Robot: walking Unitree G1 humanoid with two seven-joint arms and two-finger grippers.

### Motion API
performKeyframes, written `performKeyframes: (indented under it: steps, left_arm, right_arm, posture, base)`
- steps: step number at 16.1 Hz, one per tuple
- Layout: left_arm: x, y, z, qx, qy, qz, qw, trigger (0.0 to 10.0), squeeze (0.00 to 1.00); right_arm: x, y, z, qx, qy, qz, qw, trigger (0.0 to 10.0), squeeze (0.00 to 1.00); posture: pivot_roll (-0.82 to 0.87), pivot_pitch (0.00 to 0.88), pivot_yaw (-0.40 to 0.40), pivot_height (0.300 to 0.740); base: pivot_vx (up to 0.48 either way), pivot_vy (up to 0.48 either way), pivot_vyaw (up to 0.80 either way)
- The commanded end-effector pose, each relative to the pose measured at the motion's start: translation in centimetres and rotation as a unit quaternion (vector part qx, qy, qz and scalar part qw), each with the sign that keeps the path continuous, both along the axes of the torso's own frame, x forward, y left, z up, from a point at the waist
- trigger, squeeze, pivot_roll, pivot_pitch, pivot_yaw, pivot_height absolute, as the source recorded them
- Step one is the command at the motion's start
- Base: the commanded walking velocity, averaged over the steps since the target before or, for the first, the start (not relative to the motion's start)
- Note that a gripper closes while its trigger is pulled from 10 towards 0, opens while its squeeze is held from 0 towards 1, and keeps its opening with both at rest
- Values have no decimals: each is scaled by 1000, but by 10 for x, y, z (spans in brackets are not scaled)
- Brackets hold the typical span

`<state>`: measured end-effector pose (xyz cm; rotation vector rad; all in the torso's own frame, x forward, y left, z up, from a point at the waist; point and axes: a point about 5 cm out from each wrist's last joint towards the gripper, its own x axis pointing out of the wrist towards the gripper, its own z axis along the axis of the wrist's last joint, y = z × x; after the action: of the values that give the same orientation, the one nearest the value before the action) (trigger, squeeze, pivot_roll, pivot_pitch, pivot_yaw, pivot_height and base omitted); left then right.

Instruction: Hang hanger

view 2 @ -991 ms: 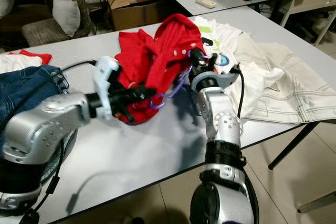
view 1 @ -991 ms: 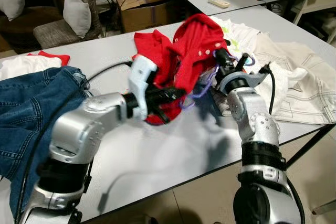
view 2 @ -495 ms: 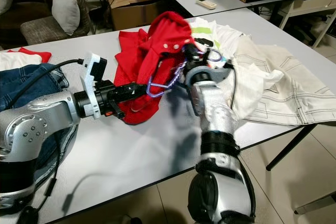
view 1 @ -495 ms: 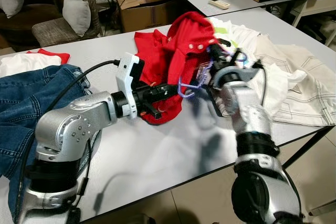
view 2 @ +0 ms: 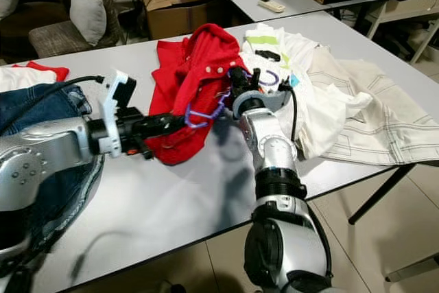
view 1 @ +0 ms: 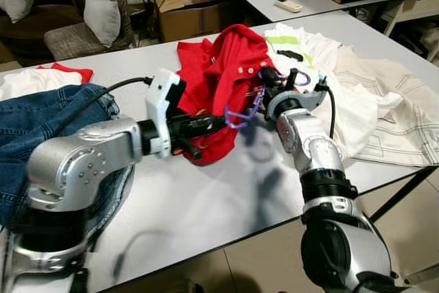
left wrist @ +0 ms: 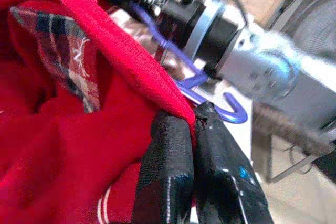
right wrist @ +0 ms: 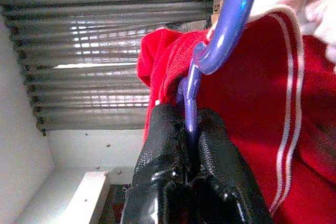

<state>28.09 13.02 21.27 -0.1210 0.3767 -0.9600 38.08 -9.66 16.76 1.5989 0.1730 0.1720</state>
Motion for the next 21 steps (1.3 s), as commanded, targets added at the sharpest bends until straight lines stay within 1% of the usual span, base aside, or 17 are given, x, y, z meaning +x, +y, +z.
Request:
performKeyframes:
  steps: [1, 2, 4, 6, 8, 9, 11, 12, 13, 14, 15, 16, 17, 19, 20, 21]
  left_arm:
    - [-7, -9, 2, -2, -9, -45, 999, 0, 0]
    - [-2, -3, 2, 18, -22, -25, 999, 0, 0]
    - [3, 5, 2, 31, -33, -9, 999, 0, 0]
    - [2, 6, 3, 31, -37, -18, 999, 0, 0]
    - [3, 8, 4, 34, -50, -18, 998, 0, 0]
    - [2, 6, 5, 32, -53, -30, 998, 0, 0]
    - [-7, -8, 6, 23, -56, -79, 995, 0, 0]
    - [-9, -12, 6, 22, -55, -90, 994, 0, 0]
    - [-15, -20, 7, 20, -57, -116, 991, 0, 0]
    - [-16, -27, 11, 15, -65, -126, 990, 0, 0]
    - [-16, -30, 13, 11, -67, -132, 989, 0, 0]
    - [-21, -38, 18, 0, -70, -157, 985, 0, 0]
    - [-22, -40, 18, 0, -71, -163, 984, 0, 0]
    - [-22, -44, 20, -5, -71, -164, 984, 0, 0]
    - [-22, -50, 17, -8, -63, -162, 985, 0, 0]
    - [-18, -58, 9, -5, -54, -146, 988, 0, 0]
  right_arm:
    - [4, 1, 11, 11, -9, -23, 1000, 10000, 0]
    - [5, -6, 14, 12, -12, -31, 999, 10000, 0]
    - [5, -15, 19, 17, -17, -45, 999, 10000, 0]
    - [6, -19, 20, 19, -17, -49, 998, 10000, 0]
    - [5, -25, 26, 16, -26, -54, 998, 10000, 0]
    - [5, -26, 27, 16, -27, -55, 998, 10000, 0]
    - [6, -24, 24, 3, -16, -55, 998, 10000, 0]
    - [7, -23, 23, 1, -12, -55, 998, 10000, 0]
    - [10, -18, 21, -14, 1, -50, 999, 10000, 0]
    - [12, -12, 17, -47, 17, -40, 998, 10000, 0]
    - [12, -11, 16, -52, 24, -40, 998, 10000, 0]
    - [14, -7, 13, -46, 36, -39, 998, 10000, 0]
    - [14, -6, 13, -52, 38, -37, 997, 10000, 0]
    - [15, 1, 13, -43, 45, -33, 997, 10000, 0]
    - [16, 6, 17, -23, 43, -29, 998, 10000, 0]
    - [17, 17, 24, -4, 32, -14, 999, 10000, 0]
  posture:
    - [87, 0, 50, 740]
    - [80, 0, 50, 740]
    - [68, 0, 50, 740]
    - [60, 0, 50, 740]
    - [49, 0, 45, 740]
    - [42, 0, 45, 740]
    - [39, 0, 46, 740]
    - [39, 0, 46, 740]
    - [40, 0, 46, 740]
    - [42, 0, 44, 740]
    - [42, 0, 44, 740]
    - [42, 0, 44, 740]
    - [42, 0, 44, 740]
    - [45, 0, 44, 740]
    - [44, 0, 44, 740]
    - [43, 0, 43, 740]
  base:
    - [0, 0, 0]
    - [0, 0, 0]
    - [0, 0, 0]
    - [0, 0, 0]
    - [0, 0, 0]
    - [0, 0, 0]
    - [0, 0, 0]
    - [0, 0, 0]
    - [0, 0, 0]
    - [0, 0, 0]
    - [0, 0, 0]
    - [0, 0, 0]
    - [0, 0, 0]
    - [0, 0, 0]
    - [0, 0, 0]
    - [0, 0, 0]
